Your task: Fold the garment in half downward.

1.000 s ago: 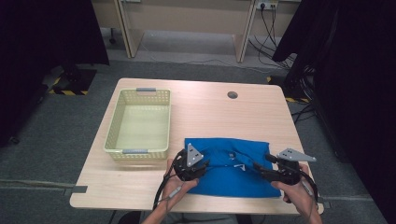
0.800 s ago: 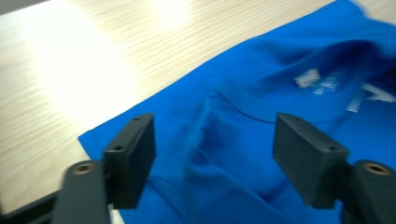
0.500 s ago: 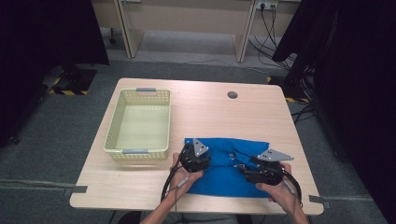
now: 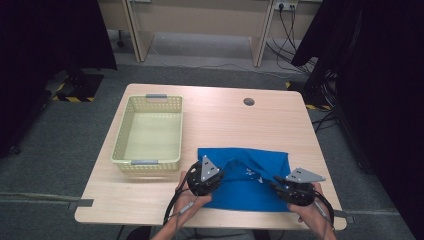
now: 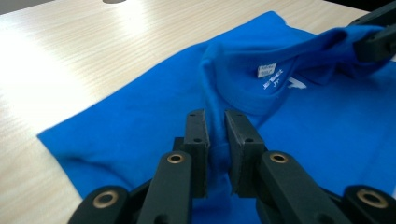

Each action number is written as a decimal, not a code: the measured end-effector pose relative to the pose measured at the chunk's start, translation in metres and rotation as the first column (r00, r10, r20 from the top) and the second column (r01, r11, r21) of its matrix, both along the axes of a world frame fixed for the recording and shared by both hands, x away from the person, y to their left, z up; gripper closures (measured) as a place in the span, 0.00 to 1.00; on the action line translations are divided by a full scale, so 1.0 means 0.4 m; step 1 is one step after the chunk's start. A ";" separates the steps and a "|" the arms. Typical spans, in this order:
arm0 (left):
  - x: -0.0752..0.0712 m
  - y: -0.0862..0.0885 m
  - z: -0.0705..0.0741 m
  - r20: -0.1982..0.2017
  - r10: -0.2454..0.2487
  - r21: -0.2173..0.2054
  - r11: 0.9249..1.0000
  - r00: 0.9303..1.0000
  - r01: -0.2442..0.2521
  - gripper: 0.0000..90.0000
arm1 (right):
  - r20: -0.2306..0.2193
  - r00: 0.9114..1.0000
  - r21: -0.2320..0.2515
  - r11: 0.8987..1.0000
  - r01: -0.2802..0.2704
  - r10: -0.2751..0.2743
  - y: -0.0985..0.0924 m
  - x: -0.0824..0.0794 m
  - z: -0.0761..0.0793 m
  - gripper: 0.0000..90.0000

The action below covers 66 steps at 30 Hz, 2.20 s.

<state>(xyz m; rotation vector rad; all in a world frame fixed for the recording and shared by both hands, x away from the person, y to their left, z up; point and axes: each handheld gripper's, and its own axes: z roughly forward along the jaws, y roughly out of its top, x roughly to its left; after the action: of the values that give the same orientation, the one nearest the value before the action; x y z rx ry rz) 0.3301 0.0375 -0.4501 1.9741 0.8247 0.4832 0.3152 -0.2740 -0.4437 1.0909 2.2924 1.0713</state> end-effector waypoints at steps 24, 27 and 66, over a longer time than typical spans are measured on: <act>0.003 0.054 0.020 -0.121 0.022 -0.158 0.987 0.992 -0.041 0.35 | -0.021 0.992 0.106 0.987 0.124 -0.122 -0.096 0.011 0.032 0.54; 0.024 0.037 0.010 -0.134 0.032 -0.171 0.984 0.990 -0.055 0.34 | -0.039 0.993 0.091 0.989 0.117 -0.114 -0.074 0.045 0.018 0.53; 0.047 0.026 -0.076 -0.022 0.094 0.175 0.981 0.995 -0.089 0.33 | -0.080 0.977 -0.025 0.980 0.196 -0.197 -0.078 0.142 -0.069 0.50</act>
<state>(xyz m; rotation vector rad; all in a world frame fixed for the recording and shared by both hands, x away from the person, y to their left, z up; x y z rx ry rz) 0.3490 0.0480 -0.4807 2.1142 0.9221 0.5974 0.3719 -0.3051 -0.4715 1.3459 2.1951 0.9449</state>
